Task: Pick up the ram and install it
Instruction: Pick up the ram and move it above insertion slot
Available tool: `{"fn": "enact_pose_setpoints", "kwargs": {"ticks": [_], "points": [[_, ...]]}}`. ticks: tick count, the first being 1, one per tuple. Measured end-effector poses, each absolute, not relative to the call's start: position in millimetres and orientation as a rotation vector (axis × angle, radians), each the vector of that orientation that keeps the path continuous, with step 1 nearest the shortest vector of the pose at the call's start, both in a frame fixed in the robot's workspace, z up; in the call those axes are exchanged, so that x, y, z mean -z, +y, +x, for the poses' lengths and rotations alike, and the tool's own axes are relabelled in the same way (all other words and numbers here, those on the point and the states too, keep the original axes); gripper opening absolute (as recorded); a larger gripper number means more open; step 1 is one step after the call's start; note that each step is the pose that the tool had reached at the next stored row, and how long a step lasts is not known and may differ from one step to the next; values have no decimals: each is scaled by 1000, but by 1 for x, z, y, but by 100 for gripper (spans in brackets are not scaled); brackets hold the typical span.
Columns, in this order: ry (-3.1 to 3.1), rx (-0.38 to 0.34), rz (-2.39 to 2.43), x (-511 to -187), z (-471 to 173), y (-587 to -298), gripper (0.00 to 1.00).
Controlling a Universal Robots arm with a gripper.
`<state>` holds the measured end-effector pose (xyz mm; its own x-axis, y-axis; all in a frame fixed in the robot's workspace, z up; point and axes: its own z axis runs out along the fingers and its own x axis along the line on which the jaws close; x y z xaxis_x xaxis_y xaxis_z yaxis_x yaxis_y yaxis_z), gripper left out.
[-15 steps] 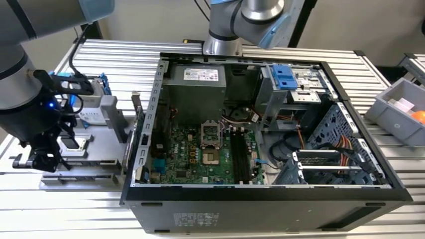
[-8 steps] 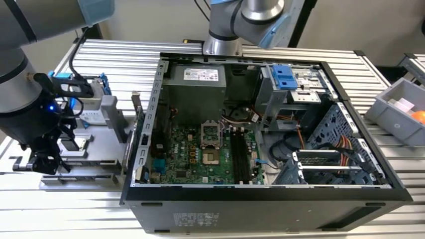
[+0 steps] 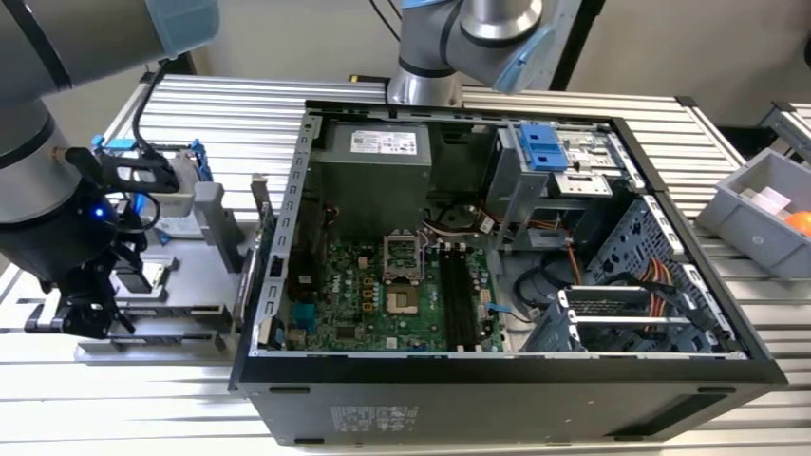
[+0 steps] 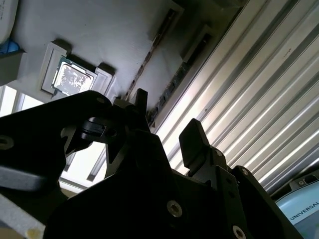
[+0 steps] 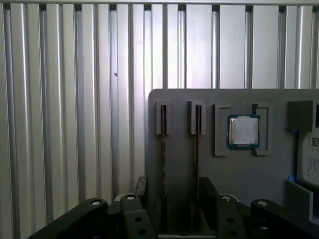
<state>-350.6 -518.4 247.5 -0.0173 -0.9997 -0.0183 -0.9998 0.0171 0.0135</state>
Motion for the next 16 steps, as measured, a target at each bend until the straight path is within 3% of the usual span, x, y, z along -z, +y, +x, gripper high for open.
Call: {"fn": "enact_pose_setpoints", "kwargs": {"ticks": [16], "points": [[2240, -30, -2201, -236, -351, -522, 100]]}}
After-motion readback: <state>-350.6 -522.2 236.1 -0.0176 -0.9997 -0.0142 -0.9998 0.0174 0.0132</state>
